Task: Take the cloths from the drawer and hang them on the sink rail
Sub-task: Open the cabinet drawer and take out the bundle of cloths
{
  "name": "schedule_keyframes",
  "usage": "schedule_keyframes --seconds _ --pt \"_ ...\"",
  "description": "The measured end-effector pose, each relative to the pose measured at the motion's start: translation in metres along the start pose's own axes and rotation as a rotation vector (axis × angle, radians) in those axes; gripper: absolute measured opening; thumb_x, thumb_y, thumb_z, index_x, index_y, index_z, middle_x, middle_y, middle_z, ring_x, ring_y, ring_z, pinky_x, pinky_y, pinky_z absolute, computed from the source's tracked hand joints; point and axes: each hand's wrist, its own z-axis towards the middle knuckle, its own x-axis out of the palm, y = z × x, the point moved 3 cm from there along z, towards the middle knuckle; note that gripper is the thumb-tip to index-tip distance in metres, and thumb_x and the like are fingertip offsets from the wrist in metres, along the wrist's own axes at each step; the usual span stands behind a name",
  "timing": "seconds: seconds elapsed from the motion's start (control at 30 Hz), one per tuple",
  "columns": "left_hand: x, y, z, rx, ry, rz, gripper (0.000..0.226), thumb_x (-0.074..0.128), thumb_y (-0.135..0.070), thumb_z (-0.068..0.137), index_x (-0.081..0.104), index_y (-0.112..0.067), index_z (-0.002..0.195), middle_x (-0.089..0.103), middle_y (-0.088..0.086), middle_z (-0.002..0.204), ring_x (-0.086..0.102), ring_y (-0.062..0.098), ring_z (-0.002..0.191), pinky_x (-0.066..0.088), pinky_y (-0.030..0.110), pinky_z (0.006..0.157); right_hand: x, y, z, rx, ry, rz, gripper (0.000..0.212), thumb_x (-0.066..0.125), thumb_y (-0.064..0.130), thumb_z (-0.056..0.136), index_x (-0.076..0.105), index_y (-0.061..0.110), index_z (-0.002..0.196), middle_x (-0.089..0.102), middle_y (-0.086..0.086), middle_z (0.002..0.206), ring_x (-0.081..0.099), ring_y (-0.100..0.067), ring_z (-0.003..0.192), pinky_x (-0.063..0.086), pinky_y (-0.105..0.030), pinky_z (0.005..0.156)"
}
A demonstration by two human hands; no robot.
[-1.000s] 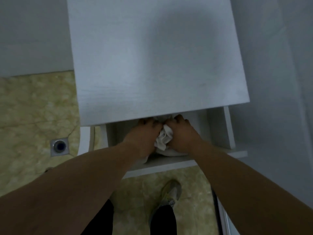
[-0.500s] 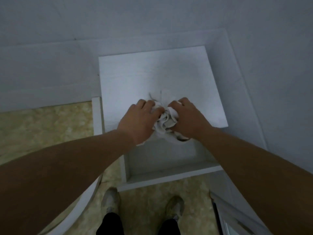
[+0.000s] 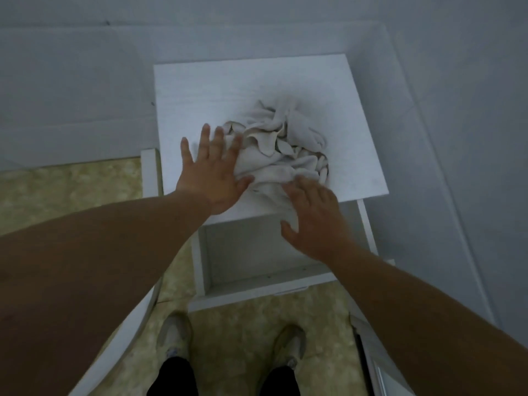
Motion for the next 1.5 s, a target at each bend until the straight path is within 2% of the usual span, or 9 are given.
schedule_keyframes --seconds 0.13,0.23,0.43,0.53,0.7,0.9,1.03,1.37,1.5 --pt "0.027 0.014 -0.009 -0.054 0.013 -0.046 0.085 0.001 -0.077 0.089 -0.015 -0.027 0.156 -0.012 0.01 0.167 -0.02 0.032 0.151 -0.006 0.063 0.118 0.034 0.008 -0.05 -0.104 0.234 -0.074 0.088 0.04 0.074 0.084 0.012 0.032 0.156 0.007 -0.01 0.166 -0.004 -0.03 0.153 0.008 -0.061 0.119" --pt "0.045 0.013 -0.014 -0.05 0.007 -0.086 0.086 0.001 -0.079 0.089 -0.016 -0.028 0.156 -0.013 0.01 0.166 -0.017 0.03 0.152 -0.004 0.062 0.119 0.052 0.011 -0.067 -0.127 0.387 -0.082 0.105 0.039 0.087 0.075 -0.01 0.04 0.155 -0.02 -0.005 0.165 -0.03 -0.029 0.147 -0.012 -0.061 0.117" --pt "0.063 0.021 -0.009 -0.018 -0.033 -0.15 0.086 0.01 -0.081 0.089 -0.015 -0.032 0.155 -0.014 0.011 0.166 -0.014 0.029 0.153 -0.001 0.059 0.121 0.074 0.006 -0.065 -0.132 0.428 -0.137 0.115 0.047 0.088 0.071 -0.019 0.042 0.152 -0.028 -0.008 0.162 -0.035 -0.032 0.144 -0.018 -0.062 0.114" --pt "0.067 0.024 -0.007 0.004 -0.07 -0.144 0.084 0.013 -0.079 0.09 -0.011 -0.033 0.156 -0.008 0.011 0.167 -0.01 0.029 0.153 0.0 0.058 0.121 0.074 0.004 -0.057 -0.197 0.389 -0.192 0.115 0.044 0.09 0.068 -0.015 0.041 0.154 -0.023 -0.01 0.164 -0.03 -0.034 0.146 -0.018 -0.063 0.114" --pt "0.066 0.027 -0.007 0.002 -0.098 -0.144 0.083 0.015 -0.077 0.091 -0.005 -0.032 0.158 0.0 0.011 0.167 -0.004 0.029 0.154 0.002 0.056 0.122 0.073 0.0 -0.044 -0.241 0.274 -0.25 0.117 0.042 0.094 0.064 0.005 0.036 0.158 -0.006 -0.015 0.166 -0.013 -0.038 0.151 -0.007 -0.066 0.116" --pt "0.066 0.026 -0.007 0.003 -0.109 -0.148 0.082 0.023 -0.073 0.092 0.001 -0.031 0.158 0.005 0.011 0.167 0.001 0.03 0.154 0.004 0.056 0.122 0.065 0.0 -0.027 -0.284 -0.003 -0.274 0.113 0.062 0.081 0.066 0.018 0.03 0.157 0.009 -0.018 0.163 0.009 -0.038 0.151 0.007 -0.069 0.115" --pt "0.065 0.027 -0.006 0.007 -0.102 -0.137 0.082 0.02 -0.073 0.092 -0.001 -0.03 0.158 0.005 0.011 0.167 0.0 0.03 0.154 0.003 0.057 0.122 0.062 0.002 -0.015 -0.242 -0.154 -0.28 0.101 0.065 0.074 0.071 0.03 0.028 0.155 0.014 -0.017 0.16 0.016 -0.04 0.149 0.008 -0.069 0.115" --pt "0.064 0.029 -0.004 0.042 -0.039 -0.129 0.087 0.023 -0.072 0.087 -0.002 -0.029 0.158 0.002 0.014 0.167 -0.003 0.032 0.153 0.002 0.058 0.121 0.034 0.004 0.029 -0.157 -0.35 -0.198 0.083 0.07 0.05 0.072 0.045 0.026 0.148 0.029 -0.013 0.15 0.035 -0.038 0.139 0.016 -0.069 0.113" --pt "0.048 0.035 0.0 0.137 -0.035 -0.111 0.088 0.022 -0.073 0.087 0.009 -0.025 0.159 0.01 0.02 0.165 0.005 0.037 0.152 0.009 0.057 0.121 0.017 -0.006 0.04 -0.105 -0.419 -0.124 0.079 0.068 0.058 0.076 0.047 0.024 0.144 0.034 -0.014 0.149 0.036 -0.039 0.138 0.016 -0.067 0.113"
